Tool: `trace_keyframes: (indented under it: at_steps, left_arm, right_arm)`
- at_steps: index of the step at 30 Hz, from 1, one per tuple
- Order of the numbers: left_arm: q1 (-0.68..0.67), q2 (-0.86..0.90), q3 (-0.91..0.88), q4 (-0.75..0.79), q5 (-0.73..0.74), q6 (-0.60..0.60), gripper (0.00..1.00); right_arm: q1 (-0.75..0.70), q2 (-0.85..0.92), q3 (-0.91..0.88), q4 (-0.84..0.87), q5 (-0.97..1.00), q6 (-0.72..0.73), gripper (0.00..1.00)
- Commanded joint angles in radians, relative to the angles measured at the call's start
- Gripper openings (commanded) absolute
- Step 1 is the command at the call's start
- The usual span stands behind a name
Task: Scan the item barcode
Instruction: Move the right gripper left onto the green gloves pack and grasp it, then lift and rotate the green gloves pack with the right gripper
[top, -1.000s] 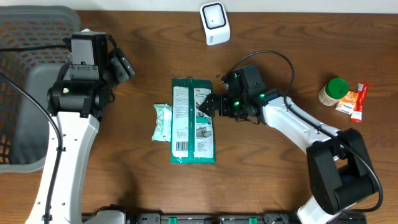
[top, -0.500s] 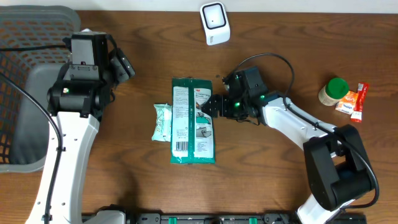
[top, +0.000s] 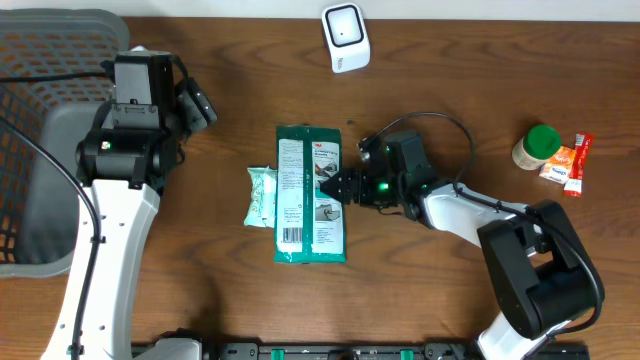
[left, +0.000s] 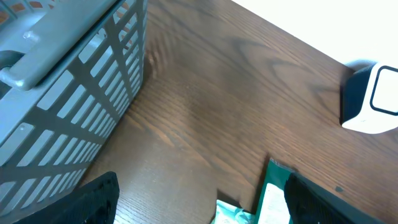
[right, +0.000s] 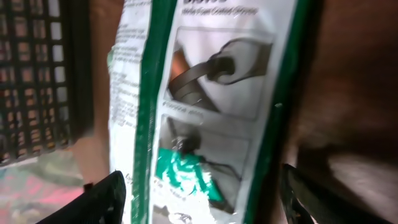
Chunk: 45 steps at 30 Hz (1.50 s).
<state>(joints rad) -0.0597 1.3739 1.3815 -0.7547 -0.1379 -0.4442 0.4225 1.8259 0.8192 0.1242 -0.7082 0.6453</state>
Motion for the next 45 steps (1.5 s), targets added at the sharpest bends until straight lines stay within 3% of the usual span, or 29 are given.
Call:
trace_keyframes:
  at_steps: [1,12,24,27,30,36,39,45]
  left_arm:
    - [0.003,0.001,0.012,0.0,-0.016,0.006,0.85]
    - [0.003,0.001,0.012,0.0,-0.016,0.006,0.85]
    - [0.003,0.001,0.012,0.0,-0.016,0.006,0.85]
    - [0.003,0.001,0.012,0.0,-0.016,0.006,0.85]
    - [0.003,0.001,0.012,0.0,-0.016,0.006,0.85]
    - [0.003,0.001,0.012,0.0,-0.016,0.006,0.85]
    - [0.003,0.001,0.012,0.0,-0.016,0.006,0.85]
    - [0.003,0.001,0.012,0.0,-0.016,0.006,0.85]
  right_arm:
    - [0.013,0.01,-0.009,0.01,-0.065,0.021,0.72]
    - [0.013,0.009,-0.009,0.127,-0.179,0.023,0.71]
    - [0.048,0.009,-0.01,0.047,-0.009,-0.066,0.71]
    - [0.05,0.003,-0.002,0.032,0.033,-0.079,0.63]
    - [0.048,-0.022,0.057,-0.085,0.118,-0.103,0.63]
    - [0.088,-0.04,0.298,-0.447,0.37,-0.22,0.75]
    - [0.116,-0.04,0.345,-0.463,0.426,-0.239,0.82]
    - [0.181,-0.013,0.346,-0.423,0.558,-0.239,0.83]
